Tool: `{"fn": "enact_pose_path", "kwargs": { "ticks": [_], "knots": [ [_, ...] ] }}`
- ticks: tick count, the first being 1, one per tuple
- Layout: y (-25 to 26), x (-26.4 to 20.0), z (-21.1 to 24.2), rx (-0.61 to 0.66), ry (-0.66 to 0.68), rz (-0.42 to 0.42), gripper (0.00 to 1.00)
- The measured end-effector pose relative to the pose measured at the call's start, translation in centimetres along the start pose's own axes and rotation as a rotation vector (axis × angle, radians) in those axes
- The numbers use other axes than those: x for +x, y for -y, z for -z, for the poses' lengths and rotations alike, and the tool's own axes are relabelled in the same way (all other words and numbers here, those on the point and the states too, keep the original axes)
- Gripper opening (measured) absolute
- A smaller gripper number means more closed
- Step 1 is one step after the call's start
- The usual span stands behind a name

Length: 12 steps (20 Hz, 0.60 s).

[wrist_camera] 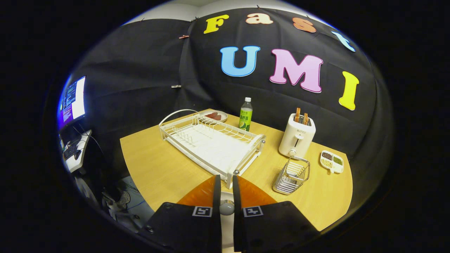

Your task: Take the plate from the dish rack, then take the spoon from the basket and place it into the plate.

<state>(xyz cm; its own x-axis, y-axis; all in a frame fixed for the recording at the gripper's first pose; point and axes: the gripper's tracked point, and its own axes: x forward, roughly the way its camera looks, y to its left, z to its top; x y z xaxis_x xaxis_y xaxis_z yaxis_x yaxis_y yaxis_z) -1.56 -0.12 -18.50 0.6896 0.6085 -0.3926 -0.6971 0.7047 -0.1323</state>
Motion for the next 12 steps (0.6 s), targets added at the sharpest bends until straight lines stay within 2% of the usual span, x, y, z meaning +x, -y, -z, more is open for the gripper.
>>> {"fn": "enact_pose_path", "kwargs": {
  "ticks": [2, 9, 12],
  "knots": [
    [0.1, 0.1, 1.2, -0.025, -0.025, 0.004, 0.19],
    [-0.8, -0.5, 3.3, 0.018, -0.058, -0.002, 0.21],
    [-1.5, -0.5, 6.4, 0.018, -0.131, -0.017, 0.21]
  ]
}}
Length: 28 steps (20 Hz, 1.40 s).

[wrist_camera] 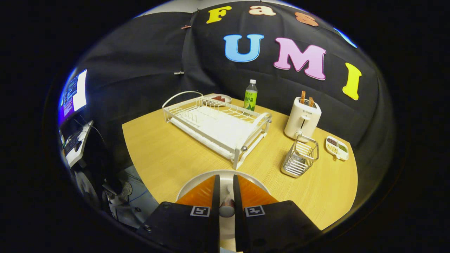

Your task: Take the plate from the dish rack, then take the spoon from the basket and place it into the plate.

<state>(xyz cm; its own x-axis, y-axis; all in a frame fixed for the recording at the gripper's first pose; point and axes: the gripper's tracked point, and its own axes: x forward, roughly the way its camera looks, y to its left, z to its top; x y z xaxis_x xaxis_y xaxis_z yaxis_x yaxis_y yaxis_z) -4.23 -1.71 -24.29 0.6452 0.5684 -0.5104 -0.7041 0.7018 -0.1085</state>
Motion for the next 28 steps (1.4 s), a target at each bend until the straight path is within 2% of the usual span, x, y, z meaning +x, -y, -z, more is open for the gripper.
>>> {"fn": "enact_pose_path", "kwargs": {
  "ticks": [3, 8, 12, 17, 22, 26, 28],
  "knots": [
    [0.1, 0.3, 1.9, 0.016, -0.055, -0.013, 0.21],
    [0.5, 0.9, 2.4, 0.075, -0.089, -0.021, 0.24],
    [0.7, 0.1, 0.1, 0.128, -0.065, -0.026, 0.99],
    [2.3, -4.2, -7.1, 0.147, 0.084, 0.06, 0.99],
    [4.1, -10.7, -15.0, 0.206, 0.272, 0.167, 0.98],
    [5.4, -17.2, -20.3, 0.229, 0.451, 0.272, 0.98],
    [6.7, -19.9, -21.1, 0.241, 0.497, 0.343, 0.98]
  ]
}}
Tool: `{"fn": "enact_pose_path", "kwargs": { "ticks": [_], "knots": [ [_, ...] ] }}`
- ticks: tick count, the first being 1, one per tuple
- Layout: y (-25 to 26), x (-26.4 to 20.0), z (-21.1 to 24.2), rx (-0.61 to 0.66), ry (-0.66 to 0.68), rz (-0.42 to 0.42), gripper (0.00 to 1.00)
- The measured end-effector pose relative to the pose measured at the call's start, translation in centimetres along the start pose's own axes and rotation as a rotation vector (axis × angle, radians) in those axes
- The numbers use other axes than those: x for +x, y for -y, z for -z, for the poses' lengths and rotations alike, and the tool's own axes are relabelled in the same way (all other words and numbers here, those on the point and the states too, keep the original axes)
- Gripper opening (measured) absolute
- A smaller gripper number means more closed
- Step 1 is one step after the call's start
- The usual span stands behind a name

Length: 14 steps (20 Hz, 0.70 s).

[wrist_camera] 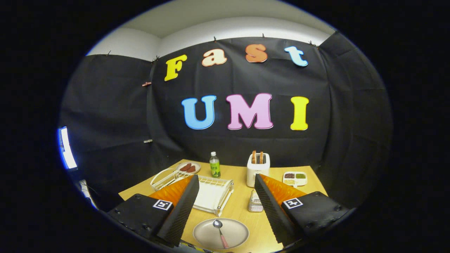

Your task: Take the plate from the dish rack, then take the spoon from the basket and place it into the plate.

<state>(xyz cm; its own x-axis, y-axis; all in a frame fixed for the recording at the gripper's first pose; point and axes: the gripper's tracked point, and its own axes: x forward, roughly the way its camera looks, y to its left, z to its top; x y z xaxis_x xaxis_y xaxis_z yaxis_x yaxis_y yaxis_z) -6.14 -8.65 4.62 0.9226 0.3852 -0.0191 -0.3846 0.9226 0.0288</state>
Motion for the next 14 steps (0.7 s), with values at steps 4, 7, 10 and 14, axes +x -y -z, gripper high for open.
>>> {"fn": "enact_pose_path", "kwargs": {
  "ticks": [4, 7, 10, 14],
  "knots": [
    [1.7, -3.0, -1.7, 0.062, 0.052, 0.097, 0.98],
    [3.0, -5.0, -0.6, 0.05, 0.037, 0.136, 0.99],
    [3.4, -5.4, 0.1, 0.04, 0.022, 0.144, 0.99],
    [3.0, -5.6, -0.2, 0.025, 0.036, 0.14, 0.99]
  ]
}}
